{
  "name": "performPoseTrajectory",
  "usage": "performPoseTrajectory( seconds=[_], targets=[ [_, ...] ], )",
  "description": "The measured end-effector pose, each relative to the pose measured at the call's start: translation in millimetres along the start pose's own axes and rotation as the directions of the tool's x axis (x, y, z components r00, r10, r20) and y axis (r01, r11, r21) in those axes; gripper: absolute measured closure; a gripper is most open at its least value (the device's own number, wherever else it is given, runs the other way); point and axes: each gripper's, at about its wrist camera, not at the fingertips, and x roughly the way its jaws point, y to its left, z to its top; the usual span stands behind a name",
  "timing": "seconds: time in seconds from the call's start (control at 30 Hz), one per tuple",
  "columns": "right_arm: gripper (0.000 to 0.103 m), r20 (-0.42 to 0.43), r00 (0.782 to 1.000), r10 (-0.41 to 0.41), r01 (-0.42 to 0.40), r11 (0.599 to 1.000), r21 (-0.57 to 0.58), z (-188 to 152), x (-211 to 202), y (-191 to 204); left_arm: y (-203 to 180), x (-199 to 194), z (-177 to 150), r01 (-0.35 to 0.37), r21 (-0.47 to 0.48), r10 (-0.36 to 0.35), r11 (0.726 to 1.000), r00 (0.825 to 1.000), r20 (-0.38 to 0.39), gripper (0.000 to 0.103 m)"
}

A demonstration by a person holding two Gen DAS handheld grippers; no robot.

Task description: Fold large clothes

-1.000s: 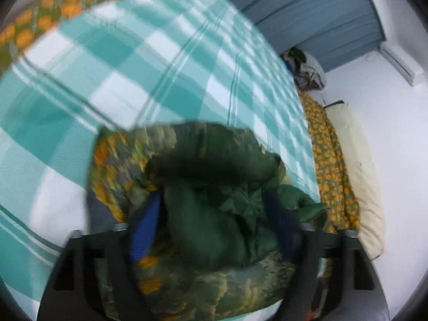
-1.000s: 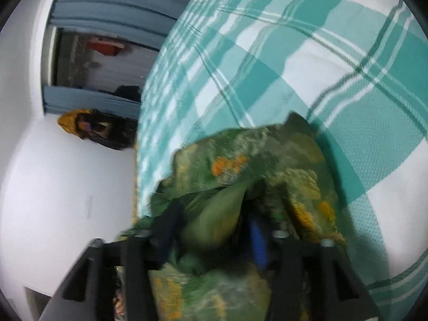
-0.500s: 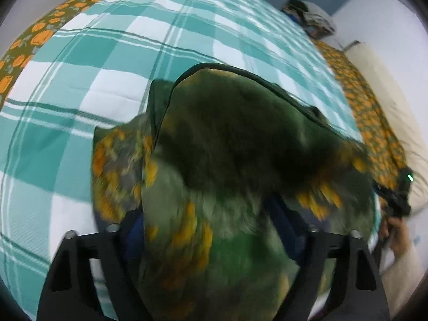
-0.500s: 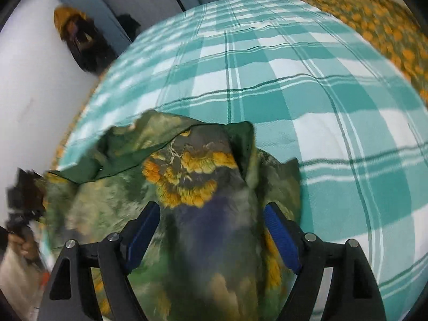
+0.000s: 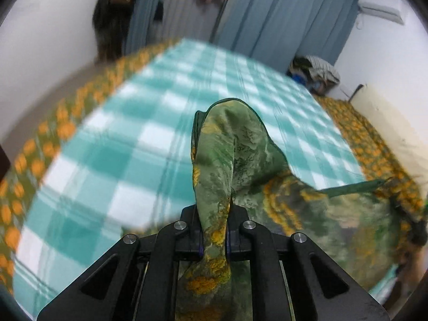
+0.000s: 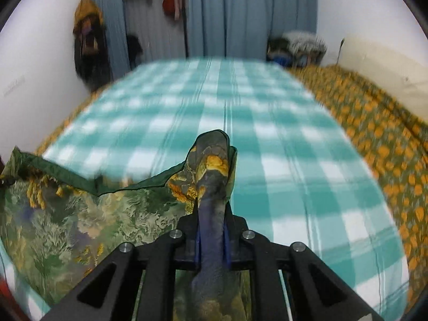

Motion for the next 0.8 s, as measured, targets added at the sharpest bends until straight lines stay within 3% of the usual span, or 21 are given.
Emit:
performPoseTrajectory(
  seconds=[0.07, 0.17, 0.23, 0.33, 0.5, 0.8],
  targets=[
    [0.091, 0.025, 0.999, -0.038, 0.038, 0.999, -0.012, 6.8, 15.1, 3.3, -4.9, 23.0, -8.1, -0.089, 0.068, 0.087, 0.994, 0.996, 0.038, 0.094],
    [0.091, -0.039, 0.996, -0.078, 0.078, 0.997, -0.015, -7.8, 56.0, 1.8, 13.5, 71.5, -40.6, -0.147, 0.048, 0.149, 0.988, 0.987, -0.054, 0.094],
    [0.091, -0.132, 0.987, -0.086, 0.087, 0.996, -0.001, -37.4, 89.7, -2.7, 25.8, 91.5, -64.8, -0.166, 0.037, 0.169, 0.985, 0.98, -0.101, 0.093],
    [0.091, -0.206, 0.976, -0.068, 0.071, 0.997, 0.008, -76.5, 117.5, -1.4, 40.4, 104.6, -103.2, -0.159, -0.008, 0.157, 0.987, 0.98, -0.119, 0.09],
    [0.089, -0.201, 0.976, -0.077, 0.085, 0.996, 0.031, -102.7, 131.0, 3.6, 34.7, 105.5, -108.7, -0.163, -0.005, 0.161, 0.987, 0.982, -0.1, 0.089],
    [0.086, -0.193, 0.98, -0.056, 0.07, 0.996, 0.064, -108.7, 139.5, -1.8, 37.3, 110.3, -108.9, -0.162, -0.003, 0.161, 0.987, 0.982, -0.099, 0.086]
  ],
)
